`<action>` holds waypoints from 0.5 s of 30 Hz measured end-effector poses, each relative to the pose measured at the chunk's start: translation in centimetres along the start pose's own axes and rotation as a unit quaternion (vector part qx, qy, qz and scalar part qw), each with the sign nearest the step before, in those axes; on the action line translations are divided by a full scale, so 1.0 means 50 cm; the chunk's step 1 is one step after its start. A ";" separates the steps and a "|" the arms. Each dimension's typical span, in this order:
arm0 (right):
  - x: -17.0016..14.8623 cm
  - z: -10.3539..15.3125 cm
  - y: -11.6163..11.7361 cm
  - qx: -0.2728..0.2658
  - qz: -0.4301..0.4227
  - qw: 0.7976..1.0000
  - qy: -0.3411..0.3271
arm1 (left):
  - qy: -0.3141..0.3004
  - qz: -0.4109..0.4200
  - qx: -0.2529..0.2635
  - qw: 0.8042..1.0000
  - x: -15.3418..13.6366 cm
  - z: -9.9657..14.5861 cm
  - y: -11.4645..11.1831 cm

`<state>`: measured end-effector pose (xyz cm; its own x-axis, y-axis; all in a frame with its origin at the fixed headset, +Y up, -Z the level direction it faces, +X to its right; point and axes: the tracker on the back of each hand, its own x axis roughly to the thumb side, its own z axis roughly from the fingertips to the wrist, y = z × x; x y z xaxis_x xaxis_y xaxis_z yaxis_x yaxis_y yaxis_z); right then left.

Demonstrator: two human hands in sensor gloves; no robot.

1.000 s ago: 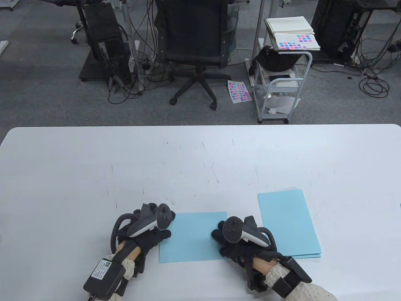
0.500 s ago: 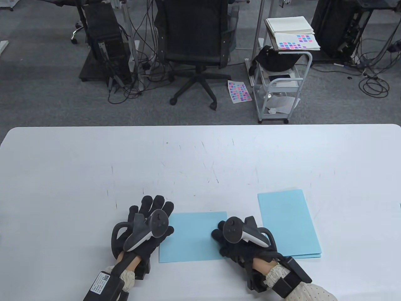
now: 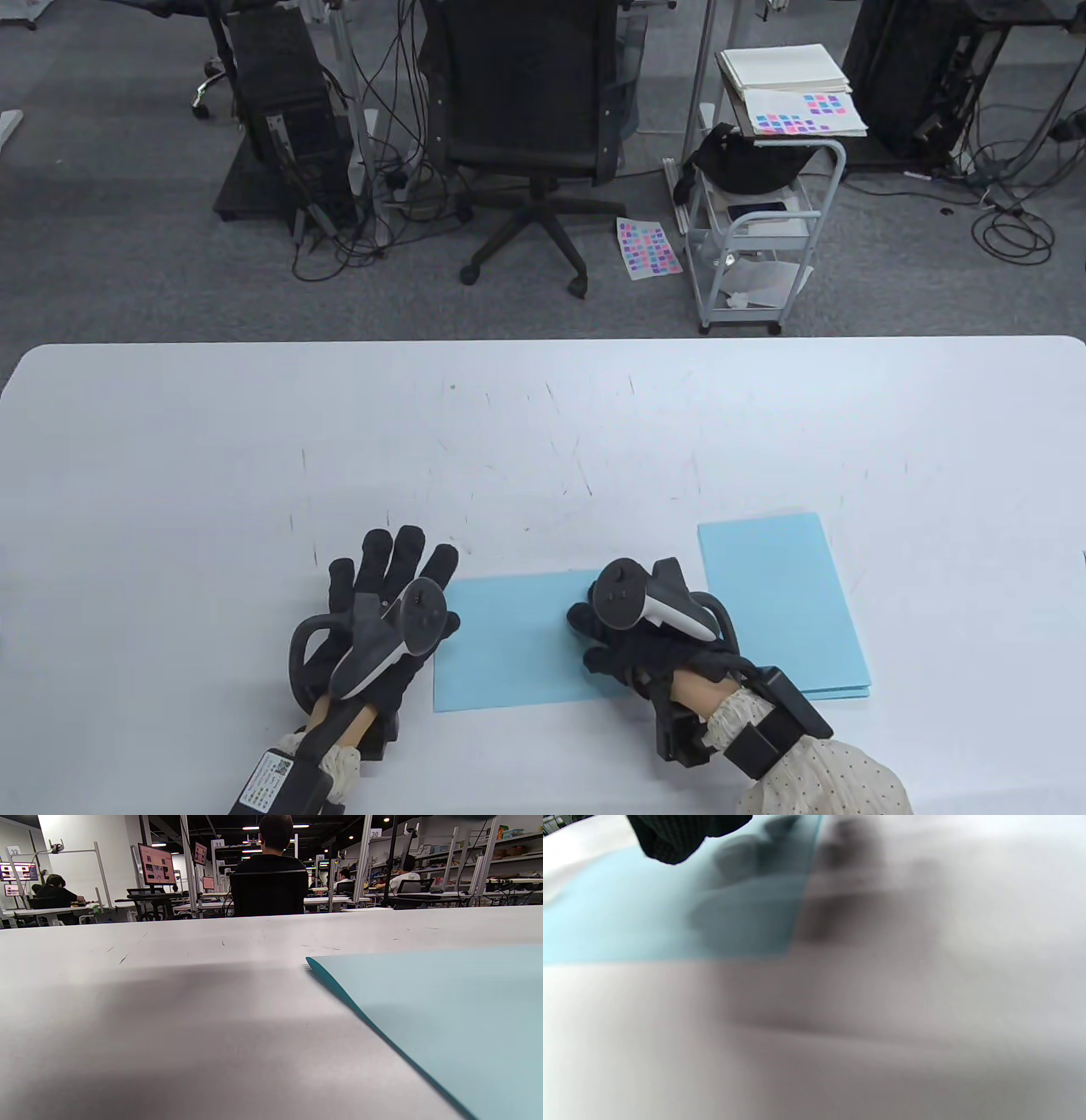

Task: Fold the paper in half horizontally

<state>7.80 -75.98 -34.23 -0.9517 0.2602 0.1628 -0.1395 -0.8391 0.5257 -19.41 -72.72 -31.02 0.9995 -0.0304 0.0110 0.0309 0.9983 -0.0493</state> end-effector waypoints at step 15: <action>0.110 -0.097 -0.025 -0.049 0.006 0.999 0.002 | 0.004 0.004 -0.004 1.000 -0.029 0.004 0.000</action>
<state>1.41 -75.82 -38.05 -0.9544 0.2485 0.1655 -0.1541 -0.8848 0.4399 -20.84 -72.66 -30.83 0.9997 -0.0234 0.0022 0.0235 0.9980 -0.0580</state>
